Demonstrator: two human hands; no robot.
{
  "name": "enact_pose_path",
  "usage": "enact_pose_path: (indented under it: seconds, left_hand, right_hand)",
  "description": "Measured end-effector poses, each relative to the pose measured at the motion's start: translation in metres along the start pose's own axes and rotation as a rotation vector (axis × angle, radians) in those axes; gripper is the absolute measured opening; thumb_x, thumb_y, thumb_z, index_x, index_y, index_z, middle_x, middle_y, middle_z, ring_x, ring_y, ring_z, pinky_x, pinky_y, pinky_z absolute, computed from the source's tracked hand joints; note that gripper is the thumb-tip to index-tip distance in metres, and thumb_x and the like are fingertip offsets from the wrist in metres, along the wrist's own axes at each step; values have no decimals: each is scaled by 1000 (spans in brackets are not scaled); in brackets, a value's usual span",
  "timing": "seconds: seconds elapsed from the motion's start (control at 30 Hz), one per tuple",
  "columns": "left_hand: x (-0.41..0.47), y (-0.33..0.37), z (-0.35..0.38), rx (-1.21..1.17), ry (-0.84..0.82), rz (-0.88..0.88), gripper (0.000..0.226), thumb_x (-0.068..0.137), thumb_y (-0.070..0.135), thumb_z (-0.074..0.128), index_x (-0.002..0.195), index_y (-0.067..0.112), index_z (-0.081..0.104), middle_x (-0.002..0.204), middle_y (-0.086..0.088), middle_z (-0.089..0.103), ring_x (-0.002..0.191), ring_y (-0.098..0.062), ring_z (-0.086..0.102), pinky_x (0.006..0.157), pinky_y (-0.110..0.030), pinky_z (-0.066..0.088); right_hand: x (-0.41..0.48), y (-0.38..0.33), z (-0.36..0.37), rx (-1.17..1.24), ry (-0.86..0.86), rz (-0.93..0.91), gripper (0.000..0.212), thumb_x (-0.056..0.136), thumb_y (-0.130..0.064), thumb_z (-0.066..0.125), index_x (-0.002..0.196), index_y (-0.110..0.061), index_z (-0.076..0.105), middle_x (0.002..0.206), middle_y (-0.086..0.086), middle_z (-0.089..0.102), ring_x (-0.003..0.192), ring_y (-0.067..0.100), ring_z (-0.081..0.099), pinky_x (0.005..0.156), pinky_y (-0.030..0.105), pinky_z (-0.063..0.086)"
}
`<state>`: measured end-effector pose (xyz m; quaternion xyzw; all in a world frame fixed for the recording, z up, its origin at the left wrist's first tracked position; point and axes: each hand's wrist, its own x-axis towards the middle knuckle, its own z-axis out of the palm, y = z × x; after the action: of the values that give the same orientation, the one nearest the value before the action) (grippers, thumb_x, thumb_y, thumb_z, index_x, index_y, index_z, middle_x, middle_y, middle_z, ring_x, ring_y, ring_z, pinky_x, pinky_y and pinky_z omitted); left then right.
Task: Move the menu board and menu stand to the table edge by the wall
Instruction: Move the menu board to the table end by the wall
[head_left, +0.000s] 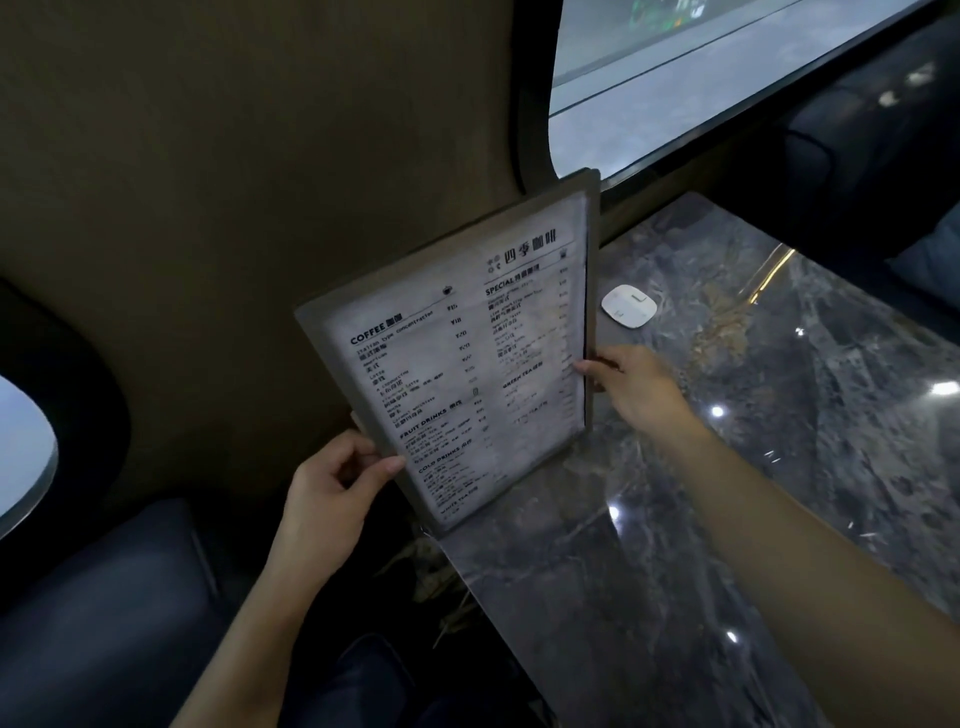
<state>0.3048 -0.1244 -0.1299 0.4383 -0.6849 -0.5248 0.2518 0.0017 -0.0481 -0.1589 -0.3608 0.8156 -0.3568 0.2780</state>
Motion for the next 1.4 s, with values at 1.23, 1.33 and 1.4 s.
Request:
enact_pose_path:
  seconds: [1.23, 1.33, 1.4]
  left_hand:
    - [-28, -81, 73, 465, 24, -47, 21, 76, 25, 70, 92, 15, 62, 90, -2, 67, 85, -20, 60, 77, -43, 52]
    - [-20, -80, 69, 442, 56, -75, 21, 78, 26, 68, 94, 15, 60, 92, -3, 65, 86, -20, 59, 76, -43, 52]
    - [-11, -80, 65, 416, 108, -104, 23, 79, 25, 67, 96, 13, 59, 95, -5, 64, 87, -20, 59, 75, -39, 52]
  right_hand:
    - [-37, 65, 52, -245, -281, 195, 89, 83, -26, 54, 138, -37, -15, 144, 5, 38, 136, 36, 18, 111, 44, 12]
    - [-34, 60, 58, -209, -257, 233, 90, 81, -32, 56, 135, -45, -15, 151, 2, 22, 137, 39, 8, 109, 47, 18]
    - [-29, 56, 60, -196, -268, 233, 91, 80, -36, 57, 134, -46, -15, 154, -3, 14, 138, 39, 3, 111, 49, 16]
